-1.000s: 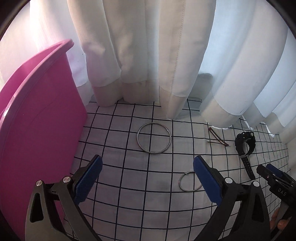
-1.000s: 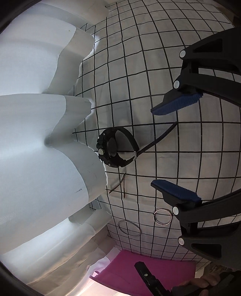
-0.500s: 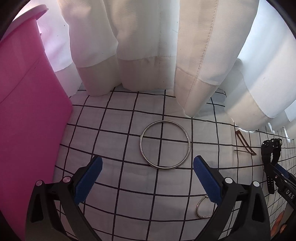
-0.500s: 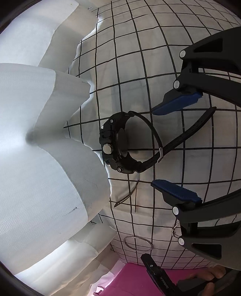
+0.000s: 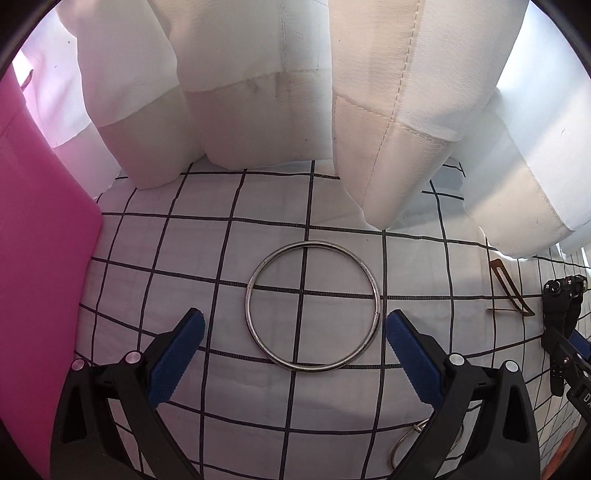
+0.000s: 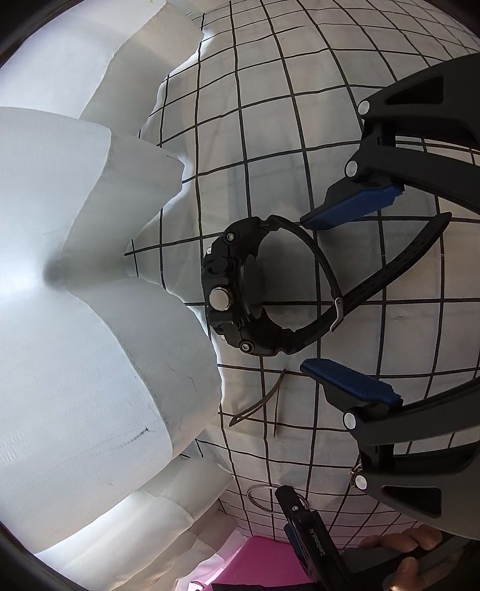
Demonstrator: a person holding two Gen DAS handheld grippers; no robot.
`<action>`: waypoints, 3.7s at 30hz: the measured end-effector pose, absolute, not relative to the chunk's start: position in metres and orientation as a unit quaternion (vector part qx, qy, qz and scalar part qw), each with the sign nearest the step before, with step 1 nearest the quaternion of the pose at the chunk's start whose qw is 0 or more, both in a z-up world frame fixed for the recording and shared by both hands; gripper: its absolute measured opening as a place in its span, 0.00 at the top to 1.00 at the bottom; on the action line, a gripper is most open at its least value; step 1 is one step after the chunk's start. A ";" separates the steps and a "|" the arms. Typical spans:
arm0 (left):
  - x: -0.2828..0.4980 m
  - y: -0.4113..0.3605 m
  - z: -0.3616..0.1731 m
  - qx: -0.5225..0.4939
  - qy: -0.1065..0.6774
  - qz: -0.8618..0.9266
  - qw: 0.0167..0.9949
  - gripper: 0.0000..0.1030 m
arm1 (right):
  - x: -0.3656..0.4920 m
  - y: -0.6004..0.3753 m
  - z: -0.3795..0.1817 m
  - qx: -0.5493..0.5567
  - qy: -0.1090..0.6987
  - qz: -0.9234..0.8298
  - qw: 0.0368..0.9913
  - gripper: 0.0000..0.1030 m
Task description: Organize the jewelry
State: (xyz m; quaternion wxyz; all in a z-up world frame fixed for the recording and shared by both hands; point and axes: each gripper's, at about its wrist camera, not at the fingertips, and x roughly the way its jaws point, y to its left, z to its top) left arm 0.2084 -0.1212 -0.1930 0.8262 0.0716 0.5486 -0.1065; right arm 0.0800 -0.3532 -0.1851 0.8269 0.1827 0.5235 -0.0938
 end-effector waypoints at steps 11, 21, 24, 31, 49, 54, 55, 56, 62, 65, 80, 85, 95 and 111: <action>0.229 -0.129 -0.190 0.068 0.531 -0.107 0.838 0.05 | 0.089 -0.353 -0.186 0.171 0.519 -0.099 0.832 0.29; 0.242 -0.143 -0.188 0.065 0.508 -0.106 0.853 0.05 | 0.105 -0.334 -0.195 0.132 0.520 -0.113 0.837 0.17; 0.233 -0.142 -0.186 0.064 0.500 -0.105 0.857 0.05 | 0.110 -0.328 -0.198 0.121 0.519 -0.121 0.837 0.15; 0.215 -0.137 -0.192 0.070 0.484 -0.119 0.864 0.05 | 0.117 -0.324 -0.204 0.110 0.508 -0.123 0.845 0.14; 0.197 -0.138 -0.191 0.074 0.476 -0.131 0.867 0.21 | 0.092 -0.334 -0.204 0.104 0.496 -0.121 0.854 0.38; 0.187 -0.137 -0.187 0.075 0.475 -0.141 0.866 0.31 | 0.088 -0.335 -0.203 0.110 0.492 -0.120 0.855 0.39; 0.185 -0.137 -0.186 0.075 0.475 -0.141 0.865 0.31 | 0.087 -0.335 -0.202 0.111 0.492 -0.120 0.855 0.39; 0.183 -0.136 -0.186 0.075 0.475 -0.142 0.865 0.31 | 0.085 -0.337 -0.202 0.112 0.491 -0.119 0.855 0.39; 0.170 -0.122 -0.184 0.063 0.485 -0.140 0.861 0.31 | 0.071 -0.339 -0.200 0.124 0.490 -0.116 0.855 0.39; 0.157 -0.114 -0.182 0.065 0.482 -0.142 0.862 0.31 | 0.063 -0.340 -0.198 0.129 0.487 -0.114 0.856 0.39; 0.105 -0.090 -0.147 0.053 0.462 -0.152 0.872 0.31 | 0.019 -0.339 -0.167 0.131 0.463 -0.100 0.871 0.39; 0.100 -0.082 -0.131 0.055 0.445 -0.155 0.880 0.31 | 0.004 -0.331 -0.147 0.124 0.449 -0.092 0.880 0.39; 0.109 -0.093 -0.088 0.047 0.412 -0.155 0.897 0.31 | 0.004 -0.294 -0.094 0.107 0.415 -0.058 0.902 0.39; 0.103 -0.019 0.013 -0.003 0.341 -0.090 0.936 0.31 | 0.046 -0.208 0.003 0.050 0.334 0.044 0.940 0.39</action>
